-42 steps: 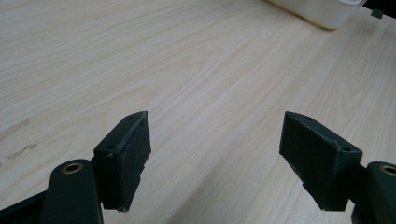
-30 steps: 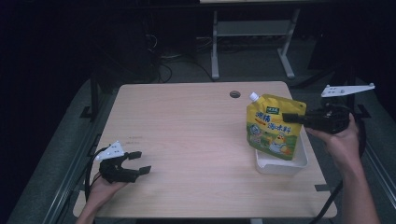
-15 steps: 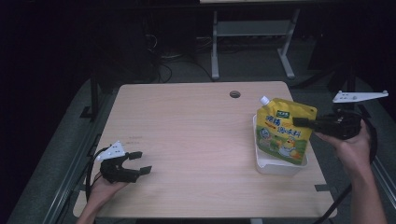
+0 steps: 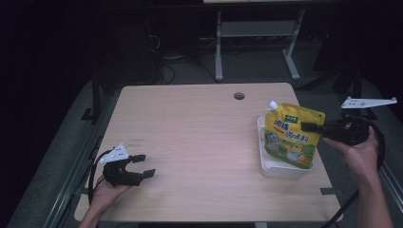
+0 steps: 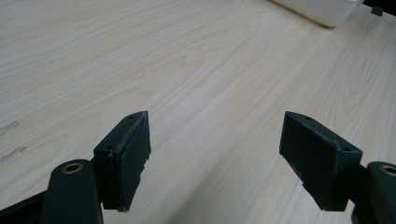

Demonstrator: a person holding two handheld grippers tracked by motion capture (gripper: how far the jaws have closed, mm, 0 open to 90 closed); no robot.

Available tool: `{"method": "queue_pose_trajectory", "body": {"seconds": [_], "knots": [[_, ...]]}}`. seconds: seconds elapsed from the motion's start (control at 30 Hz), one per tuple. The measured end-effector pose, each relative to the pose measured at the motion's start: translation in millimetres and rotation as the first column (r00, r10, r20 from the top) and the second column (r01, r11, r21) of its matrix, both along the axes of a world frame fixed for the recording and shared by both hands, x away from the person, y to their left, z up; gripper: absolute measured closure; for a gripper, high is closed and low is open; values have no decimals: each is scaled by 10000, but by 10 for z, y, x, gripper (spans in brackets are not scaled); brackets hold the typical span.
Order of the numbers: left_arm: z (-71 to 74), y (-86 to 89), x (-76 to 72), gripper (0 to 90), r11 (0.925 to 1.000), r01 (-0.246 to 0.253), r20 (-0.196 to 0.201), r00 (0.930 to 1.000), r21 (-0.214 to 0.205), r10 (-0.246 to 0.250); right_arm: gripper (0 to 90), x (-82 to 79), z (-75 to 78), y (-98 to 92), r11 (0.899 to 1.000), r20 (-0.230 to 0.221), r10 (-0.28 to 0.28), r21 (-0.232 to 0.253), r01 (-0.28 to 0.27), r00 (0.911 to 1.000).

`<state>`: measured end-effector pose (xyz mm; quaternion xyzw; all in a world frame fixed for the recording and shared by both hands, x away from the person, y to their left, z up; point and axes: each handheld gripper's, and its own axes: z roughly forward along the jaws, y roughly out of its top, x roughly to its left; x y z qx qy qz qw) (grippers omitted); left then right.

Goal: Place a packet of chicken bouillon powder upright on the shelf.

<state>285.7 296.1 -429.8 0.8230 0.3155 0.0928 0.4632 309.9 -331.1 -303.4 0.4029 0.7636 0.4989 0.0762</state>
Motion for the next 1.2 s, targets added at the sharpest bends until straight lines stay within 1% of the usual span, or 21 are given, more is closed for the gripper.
{"method": "queue_pose_trajectory", "body": {"seconds": [0.1, 0.33, 0.8, 0.93, 1.03, 1.2], "knots": [[0, 4, -1, 242, 10000, -4, 13, 10000, -13, 4, 895, 27, -16, 17, 10000, -30, -8, -41, 8, 10000], [2, 16, -5, 242, 10000, -30, 7, 10000, -30, 30, 894, 65, -157, 28, 10000, -258, -91, 25, 91, 9996], [-13, 21, 3, 243, 10000, -50, -64, 10000, 16, 50, 891, 70, -291, 12, 9996, -394, -234, 162, 240, 9989], [-16, 28, 6, 242, 10000, -53, -69, 10000, 36, 53, 888, 66, -325, 9, 9995, -449, -282, 126, 288, 9986], [-17, 26, 6, 241, 10000, -50, -77, 10000, 43, 50, 883, 68, -373, 12, 9995, -571, -304, 74, 309, 9979], [-30, 18, 15, 241, 10000, -14, -129, 9999, 86, 15, 878, 70, -407, 8, 9994, -693, -335, 62, 340, 9970]]}}
